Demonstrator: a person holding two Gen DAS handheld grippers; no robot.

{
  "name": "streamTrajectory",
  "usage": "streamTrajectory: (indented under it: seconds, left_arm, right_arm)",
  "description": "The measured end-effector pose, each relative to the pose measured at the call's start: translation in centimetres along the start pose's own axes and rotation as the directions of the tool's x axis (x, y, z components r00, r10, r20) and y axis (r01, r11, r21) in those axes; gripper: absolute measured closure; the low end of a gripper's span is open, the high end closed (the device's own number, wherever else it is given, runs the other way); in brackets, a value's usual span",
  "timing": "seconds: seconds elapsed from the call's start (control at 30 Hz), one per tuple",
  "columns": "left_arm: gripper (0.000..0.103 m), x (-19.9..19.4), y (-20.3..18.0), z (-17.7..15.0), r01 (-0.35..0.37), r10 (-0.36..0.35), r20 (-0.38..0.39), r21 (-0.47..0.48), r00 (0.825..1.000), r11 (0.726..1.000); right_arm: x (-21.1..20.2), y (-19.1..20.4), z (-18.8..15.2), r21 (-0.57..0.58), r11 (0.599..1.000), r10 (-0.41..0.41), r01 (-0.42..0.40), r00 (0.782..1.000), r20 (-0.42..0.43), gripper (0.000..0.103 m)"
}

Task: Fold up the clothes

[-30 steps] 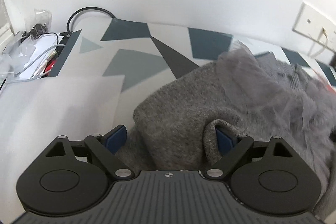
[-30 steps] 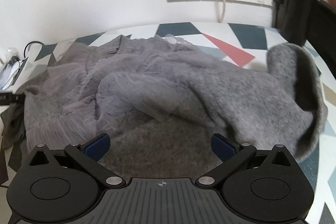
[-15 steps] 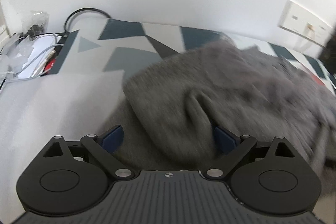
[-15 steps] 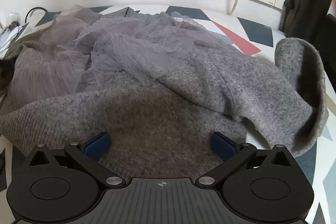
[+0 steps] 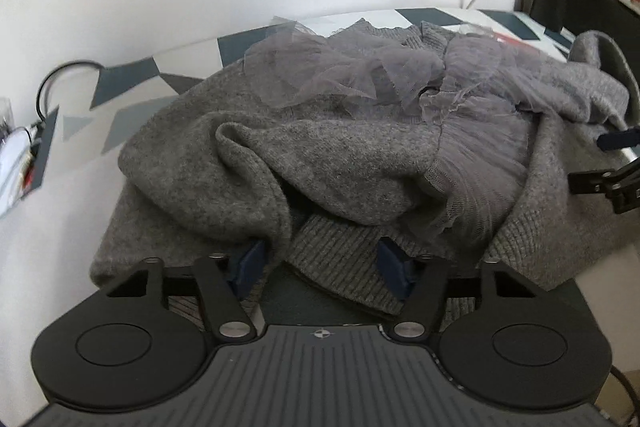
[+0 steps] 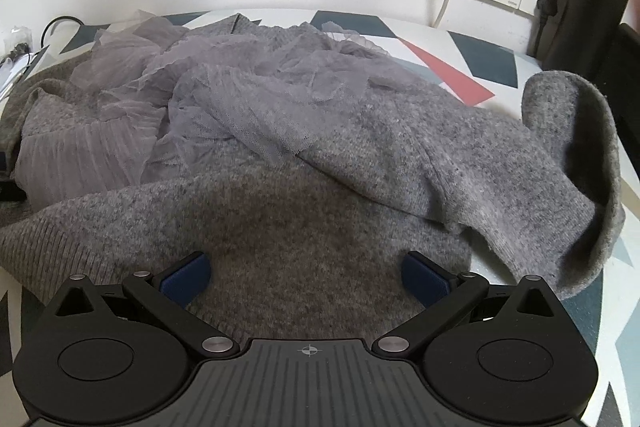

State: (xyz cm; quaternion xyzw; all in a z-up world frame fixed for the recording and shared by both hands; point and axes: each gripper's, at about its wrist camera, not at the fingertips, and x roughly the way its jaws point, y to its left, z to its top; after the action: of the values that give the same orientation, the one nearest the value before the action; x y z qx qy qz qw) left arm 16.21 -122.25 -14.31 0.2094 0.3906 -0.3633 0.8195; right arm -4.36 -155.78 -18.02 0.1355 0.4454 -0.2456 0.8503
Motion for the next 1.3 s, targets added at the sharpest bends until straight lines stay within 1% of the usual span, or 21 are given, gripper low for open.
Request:
streamTrajectory:
  seconds: [0.03,0.17,0.2,0.23,0.27,0.4,0.43,0.6,0.7,0.77,0.8,0.83,0.9,0.93,1.03,1.1,1.13,1.17,1.2,1.27,1.3]
  left_arm:
    - [0.045,-0.3,-0.2,0.2,-0.016,0.016,0.006,0.014,1.0,1.0]
    - [0.045,-2.2,-1.0,0.6,-0.046,0.043,0.068,0.042,0.997,0.998]
    - [0.045,-2.6,-1.2,0.7,-0.045,0.04,0.085,0.05,0.996,0.998]
    - [0.045,-2.7,-1.5,0.8,-0.031,0.025,0.084,0.061,0.996,0.998]
    - [0.045,-2.7,-1.7,0.9,-0.015,0.009,0.082,0.074,0.997,0.997]
    - [0.046,-0.9,-2.4,0.8,0.009,-0.012,0.024,0.104,1.0,0.995]
    - [0.047,-0.6,-2.3,0.8,0.013,-0.015,0.016,0.106,1.0,0.994]
    - [0.047,0.7,-2.0,0.8,0.032,-0.031,-0.009,0.097,0.999,0.995]
    - [0.043,1.2,-1.6,1.0,0.048,-0.048,-0.013,0.069,0.999,0.996]
    - [0.033,1.6,-1.0,1.3,0.063,-0.062,-0.02,0.035,0.998,0.997]
    - [0.031,1.9,-0.7,1.4,0.069,-0.069,-0.024,0.016,0.997,0.997]
    - [0.026,2.2,-0.4,1.4,0.079,-0.08,-0.027,-0.005,0.996,0.997]
    - [0.025,2.3,-0.2,1.4,0.091,-0.091,-0.02,-0.006,0.996,0.996]
    - [0.025,2.4,-0.2,1.4,0.093,-0.093,-0.018,0.008,0.996,0.996]
    - [0.025,2.3,-0.2,1.3,0.095,-0.095,-0.014,0.0,0.995,0.996]
    - [0.028,2.2,-0.3,1.3,0.094,-0.094,-0.012,-0.008,0.995,0.996]
    - [0.033,2.1,-0.4,1.3,0.093,-0.093,-0.011,-0.011,0.996,0.996]
    - [0.041,2.0,-0.5,1.2,0.096,-0.096,-0.011,-0.016,0.995,0.995]
    - [0.045,1.7,-0.7,1.2,0.1,-0.1,-0.011,-0.02,0.995,0.995]
    - [0.064,1.3,-0.9,0.9,0.115,-0.116,-0.01,-0.034,0.993,0.993]
    - [0.069,1.1,-1.0,0.7,0.126,-0.127,-0.009,-0.043,0.992,0.991]
  right_arm:
    - [0.0,0.0,0.0,0.0,1.0,0.0,0.0,1.0,0.001,0.001]
    - [-0.1,0.0,-0.2,0.001,1.0,0.0,0.0,1.0,0.003,0.001]
    - [-0.1,-0.1,-0.2,0.002,1.0,-0.001,0.001,1.0,0.003,0.001]
    - [-0.2,-0.1,-0.3,0.002,1.0,-0.001,0.001,1.0,0.004,0.001]
    - [-0.1,0.0,-0.2,0.004,1.0,-0.002,0.002,1.0,0.004,0.001]
    - [0.0,0.0,-0.2,0.01,1.0,-0.008,0.008,1.0,0.007,0.001]
    - [0.0,0.0,-0.2,0.01,1.0,-0.009,0.008,1.0,0.01,0.001]
    - [-0.1,0.1,-0.4,0.011,1.0,-0.01,0.01,1.0,0.02,0.001]
    - [-0.1,0.1,-0.4,0.012,1.0,-0.011,0.011,1.0,0.026,0.001]
    - [-0.1,0.1,-0.4,0.012,1.0,-0.012,0.012,0.999,0.029,0.001]
    - [0.0,0.1,-0.4,0.013,1.0,-0.013,0.012,0.999,0.031,0.001]
    - [0.0,0.1,-0.4,0.013,1.0,-0.013,0.012,0.999,0.033,0.001]
    - [0.0,0.1,-0.5,0.013,1.0,-0.013,0.013,0.999,0.038,0.001]
    - [0.0,0.1,-0.5,0.013,1.0,-0.014,0.013,0.999,0.04,0.001]
    - [0.0,0.2,-0.4,0.018,1.0,-0.018,0.017,0.999,0.039,0.001]
    - [0.0,0.2,-0.3,0.022,1.0,-0.021,0.02,0.999,0.033,0.001]
    - [0.0,0.2,-0.2,0.024,0.999,-0.023,0.022,0.999,0.027,0.001]
    - [0.0,0.2,-0.1,0.028,0.999,-0.025,0.025,0.999,0.021,0.001]
    - [0.0,0.3,0.0,0.034,0.999,-0.03,0.029,0.999,0.012,0.001]
    - [0.1,0.4,0.1,0.047,0.998,-0.04,0.041,0.999,-0.006,0.001]
    - [0.1,0.5,0.2,0.055,0.997,-0.046,0.047,0.999,-0.013,0.001]
